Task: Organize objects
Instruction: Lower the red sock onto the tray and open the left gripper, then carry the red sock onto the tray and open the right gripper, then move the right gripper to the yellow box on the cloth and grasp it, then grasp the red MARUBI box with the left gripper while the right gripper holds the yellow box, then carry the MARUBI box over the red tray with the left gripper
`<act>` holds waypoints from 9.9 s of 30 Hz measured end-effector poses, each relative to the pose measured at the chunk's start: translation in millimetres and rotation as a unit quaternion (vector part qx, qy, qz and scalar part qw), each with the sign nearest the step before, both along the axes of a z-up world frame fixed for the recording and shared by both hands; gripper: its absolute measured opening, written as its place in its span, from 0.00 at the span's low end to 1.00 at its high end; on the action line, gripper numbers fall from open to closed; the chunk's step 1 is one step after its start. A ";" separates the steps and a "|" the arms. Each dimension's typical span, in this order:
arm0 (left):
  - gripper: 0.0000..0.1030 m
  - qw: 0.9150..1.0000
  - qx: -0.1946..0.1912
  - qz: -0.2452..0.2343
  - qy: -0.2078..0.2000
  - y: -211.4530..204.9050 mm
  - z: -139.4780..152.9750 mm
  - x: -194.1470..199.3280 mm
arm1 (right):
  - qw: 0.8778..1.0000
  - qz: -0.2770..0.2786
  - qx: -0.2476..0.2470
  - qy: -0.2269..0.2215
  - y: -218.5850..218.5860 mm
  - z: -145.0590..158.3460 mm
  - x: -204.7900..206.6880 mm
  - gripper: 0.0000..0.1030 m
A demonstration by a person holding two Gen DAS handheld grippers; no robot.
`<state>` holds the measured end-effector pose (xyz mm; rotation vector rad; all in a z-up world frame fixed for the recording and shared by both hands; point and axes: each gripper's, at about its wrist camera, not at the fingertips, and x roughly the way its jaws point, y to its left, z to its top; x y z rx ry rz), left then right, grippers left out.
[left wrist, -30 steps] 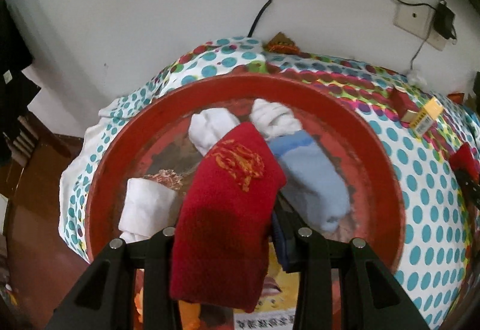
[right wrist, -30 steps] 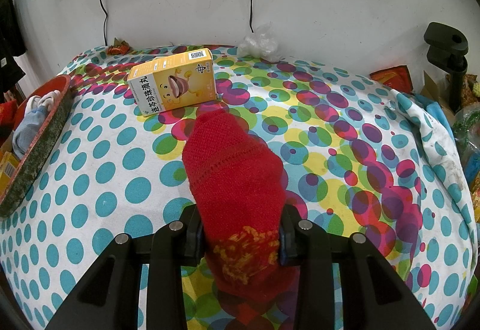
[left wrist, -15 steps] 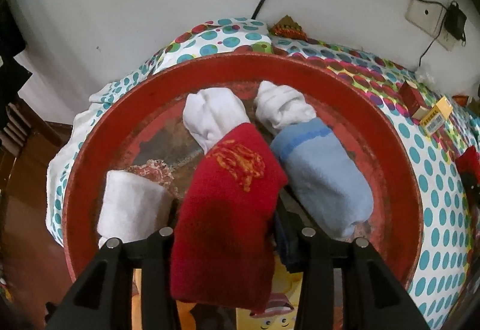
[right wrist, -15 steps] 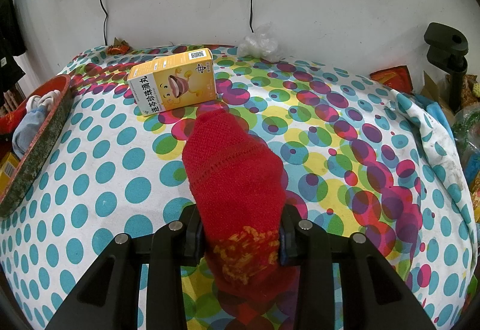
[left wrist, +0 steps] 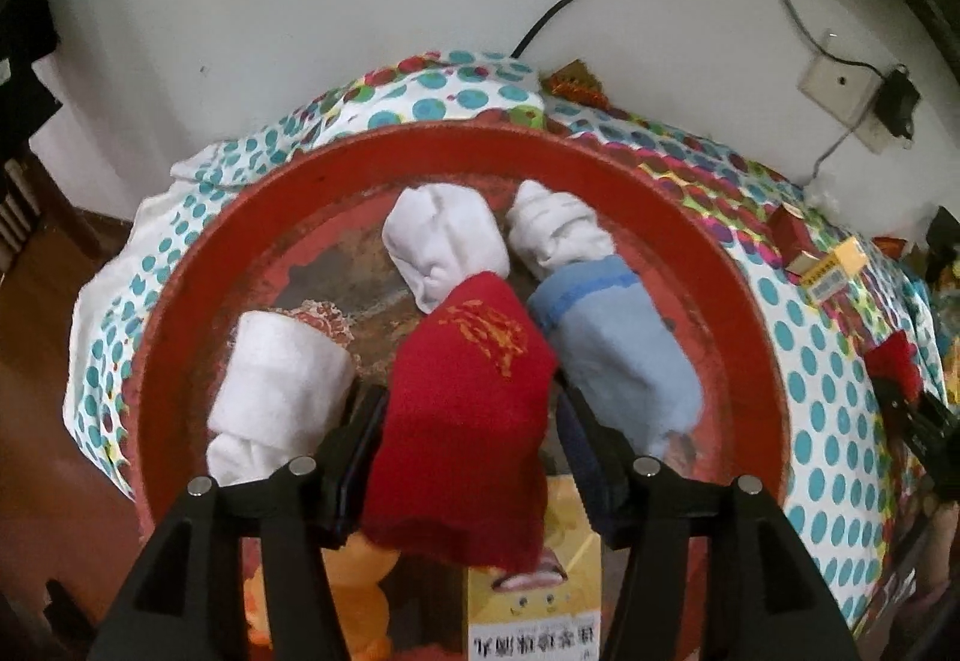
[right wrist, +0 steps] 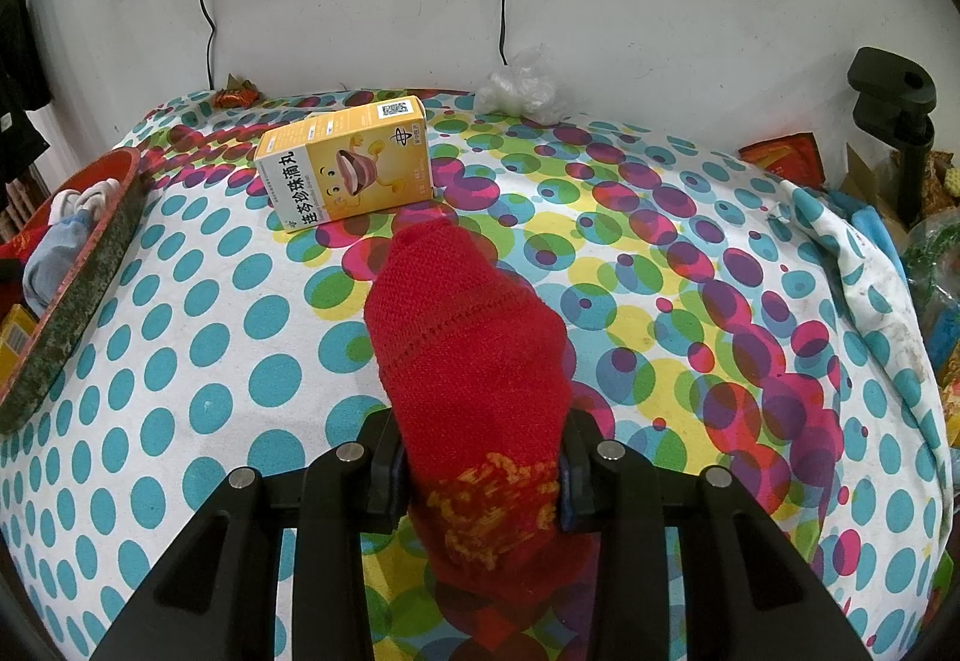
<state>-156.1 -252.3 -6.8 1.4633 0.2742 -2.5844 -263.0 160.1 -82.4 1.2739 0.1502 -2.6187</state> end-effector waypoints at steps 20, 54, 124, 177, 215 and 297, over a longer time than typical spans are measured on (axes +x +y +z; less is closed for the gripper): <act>0.56 0.995 -0.056 -0.072 0.050 87.0 -6.7 138.1 | 1.000 0.001 0.009 0.003 -1.1 1.1 0.3 0.33; 0.56 0.995 -0.039 -0.034 0.082 53.3 20.7 165.4 | 0.992 0.117 -0.028 0.020 -157.7 72.6 46.7 0.31; 0.56 0.996 -0.016 -0.036 0.078 37.6 25.7 166.9 | 0.985 -0.172 0.008 -0.015 -123.8 23.0 -85.7 0.77; 0.56 0.983 0.067 -0.165 0.037 233.8 1.1 -137.0 | 1.000 0.004 0.001 0.010 17.2 9.2 -14.8 0.27; 0.29 0.982 -0.094 -0.163 0.029 289.2 -50.1 -195.5 | 1.000 0.011 0.002 0.002 14.0 4.9 -17.2 0.28; 0.30 0.995 -0.095 -0.026 0.019 49.1 -6.2 5.2 | 1.000 0.008 0.018 0.008 10.1 5.5 -17.2 0.29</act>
